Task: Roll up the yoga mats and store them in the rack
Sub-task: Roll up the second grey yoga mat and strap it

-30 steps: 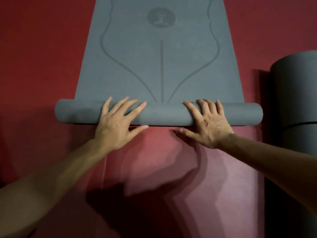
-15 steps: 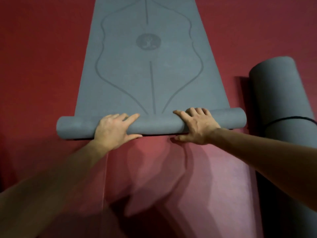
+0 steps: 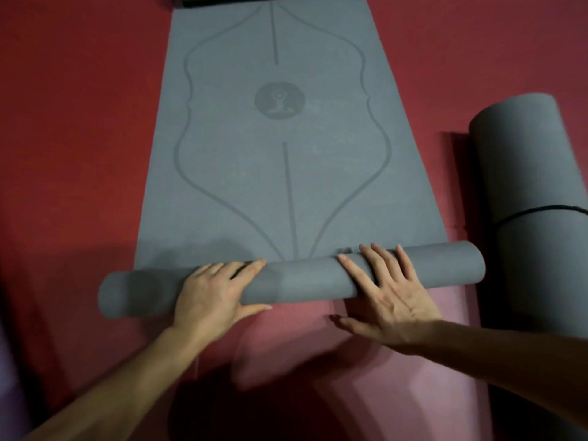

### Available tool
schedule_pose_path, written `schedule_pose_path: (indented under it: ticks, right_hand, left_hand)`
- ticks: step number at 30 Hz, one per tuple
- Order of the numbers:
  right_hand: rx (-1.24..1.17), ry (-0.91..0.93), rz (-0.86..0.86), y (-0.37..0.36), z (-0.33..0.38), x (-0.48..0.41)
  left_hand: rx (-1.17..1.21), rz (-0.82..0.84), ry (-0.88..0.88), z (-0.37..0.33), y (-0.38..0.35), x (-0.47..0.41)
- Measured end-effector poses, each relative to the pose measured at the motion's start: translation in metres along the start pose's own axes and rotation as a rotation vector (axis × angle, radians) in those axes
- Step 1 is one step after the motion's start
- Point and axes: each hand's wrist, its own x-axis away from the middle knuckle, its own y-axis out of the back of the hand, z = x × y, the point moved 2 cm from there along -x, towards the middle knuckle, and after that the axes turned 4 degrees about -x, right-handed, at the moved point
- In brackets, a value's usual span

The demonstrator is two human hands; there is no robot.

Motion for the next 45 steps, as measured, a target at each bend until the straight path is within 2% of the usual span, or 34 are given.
schedule_pose_path:
  ticks: [14,23,26,30,33,36,38,45]
  right_hand:
    - [0.007,-0.036,0.018,0.000,-0.024,-0.059]
    - [0.003,-0.042,-0.022,0.017,-0.029,-0.080]
    - [0.007,0.019,-0.115,0.009,-0.014,-0.063]
    - [0.057,0.033,-0.095,0.003,-0.009,-0.058]
    - [0.078,0.009,-0.053,0.001,-0.016,-0.072]
    - [0.072,0.001,-0.045,0.001,-0.018,-0.088]
    - [0.070,0.004,-0.053,0.002,-0.022,-0.097]
    - [0.073,0.015,-0.032,0.015,-0.037,-0.119]
  left_hand:
    - [0.056,0.108,0.036,-0.017,0.006,-0.010]
    - [0.060,0.144,0.028,0.005,-0.002,-0.049]
    - [0.065,0.126,0.017,0.012,-0.001,-0.059]
    - [0.069,0.090,0.002,0.019,-0.004,-0.070]
    - [0.107,-0.022,-0.010,0.018,-0.004,-0.073]
    - [0.183,-0.167,0.048,0.009,0.002,-0.075]
    - [0.198,-0.207,0.074,-0.003,0.002,-0.074]
    - [0.125,-0.060,0.018,0.002,-0.015,-0.085]
